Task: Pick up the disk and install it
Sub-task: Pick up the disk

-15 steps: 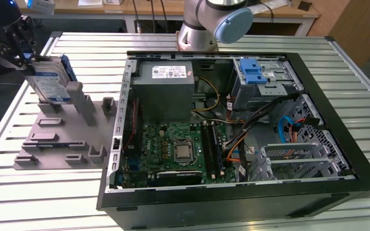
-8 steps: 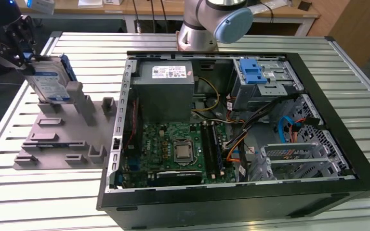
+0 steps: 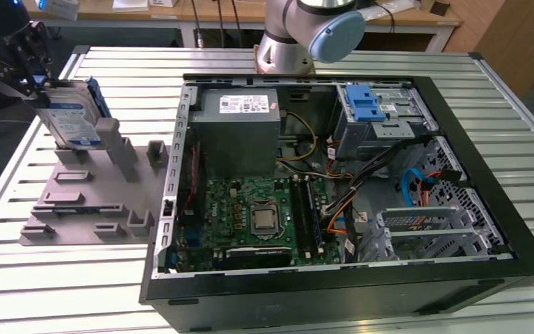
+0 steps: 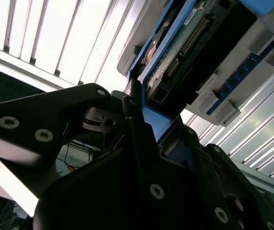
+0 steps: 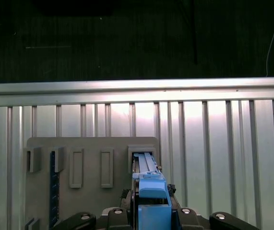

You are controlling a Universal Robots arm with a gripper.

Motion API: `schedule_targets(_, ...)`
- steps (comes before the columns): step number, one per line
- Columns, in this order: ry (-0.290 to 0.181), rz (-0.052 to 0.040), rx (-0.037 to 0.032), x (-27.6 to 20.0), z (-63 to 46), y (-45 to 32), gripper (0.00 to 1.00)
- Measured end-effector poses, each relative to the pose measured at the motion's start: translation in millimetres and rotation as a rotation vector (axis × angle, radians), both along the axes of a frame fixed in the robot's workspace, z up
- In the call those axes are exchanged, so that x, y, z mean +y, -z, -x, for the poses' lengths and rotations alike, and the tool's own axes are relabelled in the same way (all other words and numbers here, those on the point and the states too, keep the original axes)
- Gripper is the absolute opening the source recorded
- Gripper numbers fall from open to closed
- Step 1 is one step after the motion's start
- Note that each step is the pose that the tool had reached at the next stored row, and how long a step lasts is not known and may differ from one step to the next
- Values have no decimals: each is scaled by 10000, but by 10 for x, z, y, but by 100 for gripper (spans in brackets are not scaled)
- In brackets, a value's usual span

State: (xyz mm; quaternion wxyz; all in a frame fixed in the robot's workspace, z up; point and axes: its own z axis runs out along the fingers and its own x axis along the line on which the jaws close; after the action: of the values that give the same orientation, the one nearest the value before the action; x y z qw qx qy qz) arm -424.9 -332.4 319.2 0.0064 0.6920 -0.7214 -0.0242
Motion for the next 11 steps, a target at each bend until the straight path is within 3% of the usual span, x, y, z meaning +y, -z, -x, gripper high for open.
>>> schedule_targets(9, 0, 0, 0, 0, 0, -20, 37)
schedule_targets(11, 0, -1, -1, 0, 0, -98, 37)
